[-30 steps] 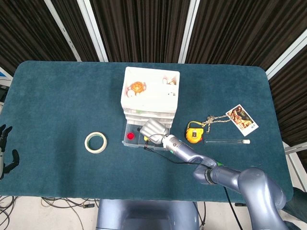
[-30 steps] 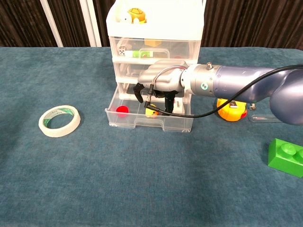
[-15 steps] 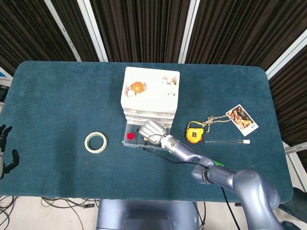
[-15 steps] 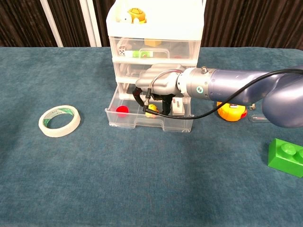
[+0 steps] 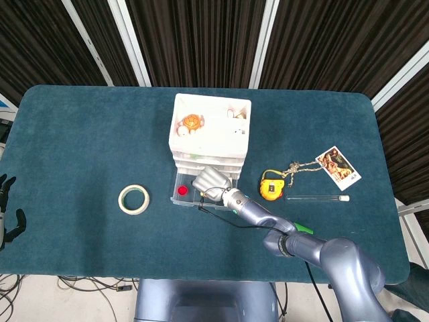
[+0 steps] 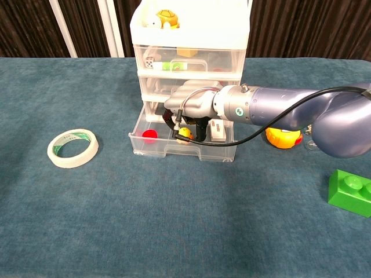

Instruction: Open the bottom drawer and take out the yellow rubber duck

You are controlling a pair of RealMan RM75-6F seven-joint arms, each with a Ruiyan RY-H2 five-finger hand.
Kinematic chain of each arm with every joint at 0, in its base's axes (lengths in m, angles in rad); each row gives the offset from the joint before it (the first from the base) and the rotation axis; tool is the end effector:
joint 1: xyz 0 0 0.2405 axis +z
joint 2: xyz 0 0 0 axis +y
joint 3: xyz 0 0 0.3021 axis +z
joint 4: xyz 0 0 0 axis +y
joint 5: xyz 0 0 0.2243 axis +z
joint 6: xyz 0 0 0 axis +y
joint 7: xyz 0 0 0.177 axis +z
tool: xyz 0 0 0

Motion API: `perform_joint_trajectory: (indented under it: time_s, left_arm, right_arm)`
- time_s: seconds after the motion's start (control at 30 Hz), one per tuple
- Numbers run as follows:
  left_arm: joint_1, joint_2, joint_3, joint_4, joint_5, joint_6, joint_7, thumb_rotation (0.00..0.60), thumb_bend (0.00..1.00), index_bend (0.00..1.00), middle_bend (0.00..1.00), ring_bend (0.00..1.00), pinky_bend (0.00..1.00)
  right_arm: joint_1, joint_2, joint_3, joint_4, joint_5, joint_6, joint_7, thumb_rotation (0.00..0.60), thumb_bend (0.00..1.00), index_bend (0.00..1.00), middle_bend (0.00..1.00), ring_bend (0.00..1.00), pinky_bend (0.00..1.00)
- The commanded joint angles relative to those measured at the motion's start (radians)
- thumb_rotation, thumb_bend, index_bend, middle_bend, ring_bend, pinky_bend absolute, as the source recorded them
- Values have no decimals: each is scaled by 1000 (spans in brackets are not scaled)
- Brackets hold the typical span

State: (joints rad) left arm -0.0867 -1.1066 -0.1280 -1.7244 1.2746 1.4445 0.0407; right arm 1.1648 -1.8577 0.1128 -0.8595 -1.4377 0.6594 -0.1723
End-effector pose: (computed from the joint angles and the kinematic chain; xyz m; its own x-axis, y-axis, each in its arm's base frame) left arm -0.3651 0.2312 0.1776 0.3084 -0.0207 0.9510 0.9350 0.1905 -0.2990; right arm -0.0547 -0.4736 -0.1577 0.7949 -0.0319 0.6059 -0.4125 -0.7607 0.5011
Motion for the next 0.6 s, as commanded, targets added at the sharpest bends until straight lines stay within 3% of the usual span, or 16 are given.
perform_joint_trajectory:
  time_s: [0.03, 0.6]
  left_arm:
    - [0, 0, 0, -1, 0, 0, 1, 600, 608, 53, 0, 0, 0]
    - [0, 2, -1, -3, -4, -3, 0, 600, 608, 54, 0, 0, 0]
  right_arm:
    - [1, -3, 1, 5, 2, -5, -1, 600, 304, 492, 1000, 1000, 1000]
    - [0, -8, 9, 6, 2, 1, -4, 600, 324, 529, 1000, 1000, 1000]
